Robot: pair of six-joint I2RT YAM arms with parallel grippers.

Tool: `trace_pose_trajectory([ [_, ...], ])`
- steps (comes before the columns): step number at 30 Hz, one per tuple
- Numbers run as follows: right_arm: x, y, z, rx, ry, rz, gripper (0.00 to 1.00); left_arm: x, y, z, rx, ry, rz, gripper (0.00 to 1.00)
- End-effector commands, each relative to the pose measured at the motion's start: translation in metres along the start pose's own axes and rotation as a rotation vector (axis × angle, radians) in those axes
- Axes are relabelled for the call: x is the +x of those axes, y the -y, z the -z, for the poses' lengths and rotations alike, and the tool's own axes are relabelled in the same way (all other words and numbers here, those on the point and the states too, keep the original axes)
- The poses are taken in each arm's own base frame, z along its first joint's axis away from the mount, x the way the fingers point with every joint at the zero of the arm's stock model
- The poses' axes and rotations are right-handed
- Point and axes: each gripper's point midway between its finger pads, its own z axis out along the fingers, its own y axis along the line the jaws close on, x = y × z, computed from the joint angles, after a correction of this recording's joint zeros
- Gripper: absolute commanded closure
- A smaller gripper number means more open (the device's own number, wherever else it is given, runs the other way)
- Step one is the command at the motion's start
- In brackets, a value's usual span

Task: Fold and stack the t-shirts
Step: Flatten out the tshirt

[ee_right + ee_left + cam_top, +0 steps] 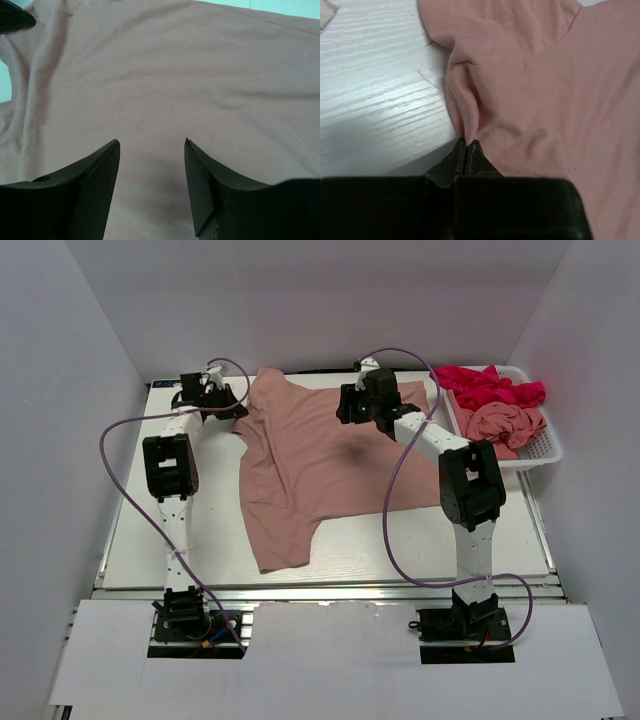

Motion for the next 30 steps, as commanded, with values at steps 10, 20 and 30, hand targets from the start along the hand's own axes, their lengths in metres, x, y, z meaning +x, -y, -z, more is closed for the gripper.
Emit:
trace_pose_trajectory([
  [10,-0.024,-0.010,0.008,-0.022,0.063,0.015,0.41,-0.034,-0.051,0.066,-0.200,0.019,-0.042,1.00],
  [20,-0.016,-0.010,0.005,-0.030,0.046,0.010,0.37,-0.045,-0.051,0.071,-0.222,0.048,-0.058,0.51],
  [30,-0.002,0.024,0.033,0.207,0.016,-0.071,0.28,-0.055,0.023,0.129,-0.141,0.068,-0.051,0.02],
])
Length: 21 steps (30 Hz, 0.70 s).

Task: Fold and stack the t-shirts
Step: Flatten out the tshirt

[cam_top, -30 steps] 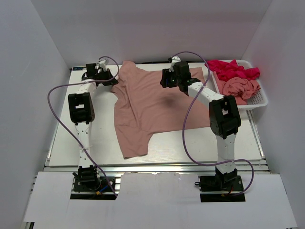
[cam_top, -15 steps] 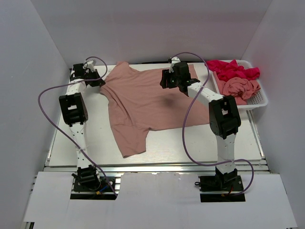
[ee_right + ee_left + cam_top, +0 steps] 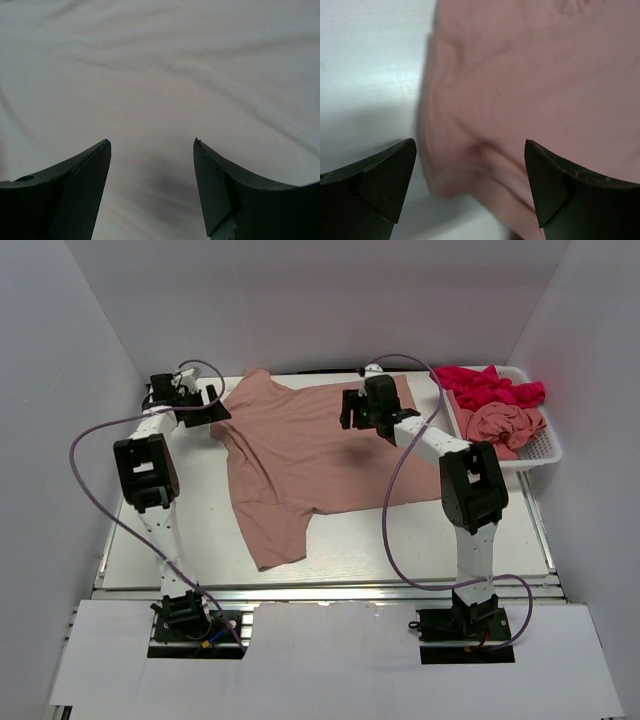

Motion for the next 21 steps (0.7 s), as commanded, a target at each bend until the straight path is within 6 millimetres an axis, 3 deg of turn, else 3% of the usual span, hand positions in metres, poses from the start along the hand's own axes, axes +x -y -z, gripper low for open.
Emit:
trace_pose_trajectory([
  [1,-0.010,0.026,0.037,0.190,0.041,-0.096,0.28,-0.060,0.067,0.090,0.043,0.137,-0.106,0.02],
  [2,-0.004,0.031,0.044,0.224,0.040,-0.129,0.28,-0.055,0.075,0.100,0.050,0.133,-0.106,0.02],
  [3,-0.007,0.034,0.060,0.252,0.060,-0.165,0.28,-0.025,0.080,0.104,0.064,0.069,-0.081,0.02],
  [4,0.020,0.050,0.069,0.334,0.025,-0.194,0.28,-0.017,0.087,0.113,0.064,0.051,-0.082,0.02],
  [5,0.031,0.057,0.078,0.377,0.015,-0.223,0.28,-0.020,0.102,0.133,0.063,0.063,-0.098,0.02],
  [6,0.031,0.059,0.093,0.405,0.036,-0.280,0.29,-0.010,0.105,0.141,0.064,0.041,-0.149,0.02],
  [7,0.059,0.073,0.104,0.479,-0.004,-0.285,0.29,0.020,0.112,0.148,0.072,-0.046,-0.120,0.02],
  [8,0.066,0.079,0.114,0.518,-0.010,-0.298,0.29,0.023,0.123,0.164,0.073,-0.048,-0.144,0.02],
  [9,0.063,0.082,0.128,0.545,0.014,-0.326,0.29,0.044,0.128,0.172,0.080,-0.112,-0.149,0.02],
  [11,0.082,0.097,0.148,0.637,-0.009,-0.328,0.29,0.069,0.141,0.185,0.087,-0.171,-0.165,0.02],
  [12,0.075,0.100,0.161,0.645,0.020,-0.339,0.29,0.088,0.145,0.192,0.093,-0.236,-0.161,0.02],
  [14,0.083,0.101,0.171,0.636,0.012,-0.343,0.29,0.115,0.153,0.199,0.119,-0.321,-0.151,0.02],
  [18,0.069,0.070,0.181,0.451,0.046,-0.332,0.30,0.178,0.168,0.228,0.240,-0.562,-0.152,0.02],
  [19,0.070,0.046,0.178,0.316,0.019,-0.301,0.31,0.183,0.169,0.232,0.247,-0.580,-0.154,0.03],
  [20,0.055,0.027,0.175,0.204,0.073,-0.268,0.32,0.188,0.167,0.235,0.239,-0.598,-0.164,0.04],
  [21,0.059,-0.001,0.176,0.094,0.062,-0.215,0.32,0.195,0.164,0.238,0.236,-0.610,-0.187,0.04],
])
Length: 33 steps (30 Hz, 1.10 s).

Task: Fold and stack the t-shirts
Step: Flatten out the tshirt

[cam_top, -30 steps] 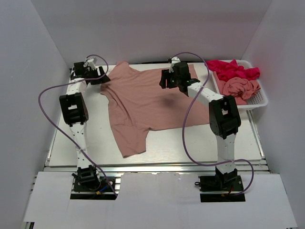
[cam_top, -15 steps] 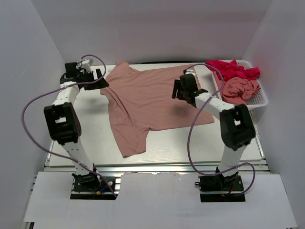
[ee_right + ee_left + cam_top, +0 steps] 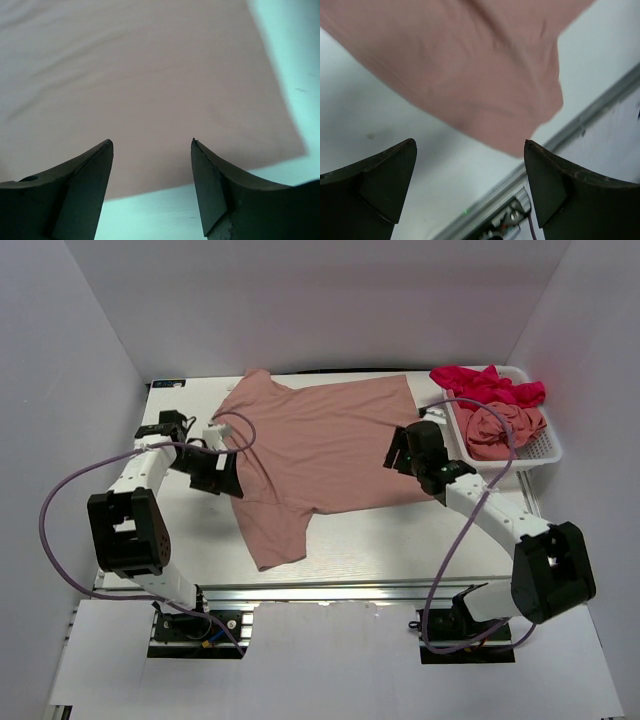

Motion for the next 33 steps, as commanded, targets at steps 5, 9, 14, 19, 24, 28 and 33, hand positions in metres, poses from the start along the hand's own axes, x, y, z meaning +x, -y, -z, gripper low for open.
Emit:
trace_pose_trajectory([
  [5,0.073,-0.156,0.062,-0.597,-0.148,0.405,0.32,0.031,-0.006,0.013,-0.120,-0.030,-0.065,0.03],
  [9,0.128,-0.176,0.074,-0.640,-0.237,0.484,0.33,0.009,-0.007,0.019,-0.175,0.097,-0.055,0.02],
  [14,0.173,-0.183,0.083,-0.633,-0.301,0.521,0.34,-0.017,-0.013,0.028,-0.234,0.212,-0.039,0.02],
  [19,0.203,-0.185,0.099,-0.580,-0.302,0.626,0.34,-0.035,-0.026,0.034,-0.302,0.281,-0.019,0.02],
  [24,0.232,-0.176,0.105,-0.603,-0.346,0.609,0.35,-0.049,-0.038,0.037,-0.325,0.341,0.011,0.02],
  [28,0.252,-0.168,0.099,-0.584,-0.369,0.594,0.36,-0.062,-0.046,0.043,-0.361,0.415,0.013,0.02],
  [33,0.271,-0.166,0.093,-0.581,-0.391,0.604,0.38,-0.074,-0.051,0.049,-0.391,0.479,0.011,0.02],
])
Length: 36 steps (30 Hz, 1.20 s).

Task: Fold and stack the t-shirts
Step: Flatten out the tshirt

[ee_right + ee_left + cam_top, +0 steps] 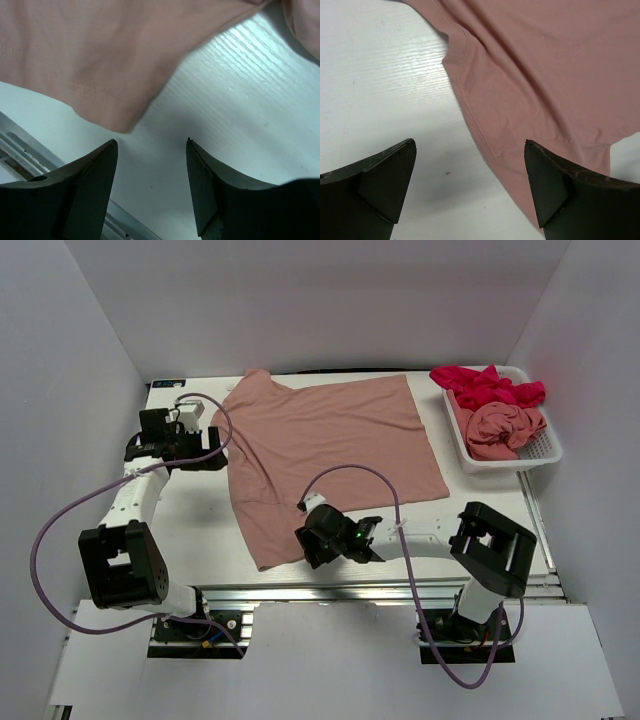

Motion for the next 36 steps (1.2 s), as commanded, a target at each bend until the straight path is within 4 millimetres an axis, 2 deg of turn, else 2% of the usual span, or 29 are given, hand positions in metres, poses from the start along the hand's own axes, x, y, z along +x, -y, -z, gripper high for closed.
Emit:
trace_pose_trajectory([
  [1,-0.004,-0.011,-0.010,-0.026,0.040,-0.015,0.38,-0.025,-0.003,0.007,-0.026,0.100,-0.010,0.02],
  [7,-0.011,-0.026,-0.022,-0.074,0.038,0.005,0.40,-0.023,-0.008,-0.002,-0.030,0.085,-0.005,0.02],
  [16,-0.030,-0.040,-0.018,-0.116,0.074,0.040,0.40,-0.017,-0.016,-0.015,-0.046,0.057,-0.001,0.02],
  [18,-0.032,-0.044,-0.019,-0.129,0.077,0.042,0.43,-0.018,-0.016,-0.016,-0.043,0.058,0.000,0.02],
  [20,-0.033,-0.047,-0.020,-0.143,0.079,0.041,0.48,-0.020,-0.018,-0.016,-0.051,0.065,0.000,0.02],
  [22,-0.034,-0.049,-0.020,-0.156,0.081,0.041,0.63,-0.025,-0.020,-0.016,-0.061,0.080,-0.002,0.02],
  [23,-0.034,-0.051,-0.020,-0.169,0.081,0.045,0.71,-0.028,-0.022,-0.016,-0.070,0.085,-0.003,0.02],
  [24,-0.036,-0.054,-0.020,-0.179,0.087,0.046,0.92,-0.031,-0.022,-0.016,-0.072,0.087,-0.007,0.02],
  [25,-0.037,-0.056,-0.021,-0.187,0.083,0.048,1.00,-0.029,-0.024,-0.019,-0.073,0.075,-0.001,0.02],
  [31,-0.041,-0.074,-0.022,-0.273,0.081,0.067,1.00,-0.040,-0.027,-0.028,-0.061,0.078,0.022,0.02],
  [36,-0.038,-0.106,-0.008,-0.413,0.075,0.129,1.00,-0.042,-0.030,-0.031,-0.068,0.082,0.022,0.02],
])
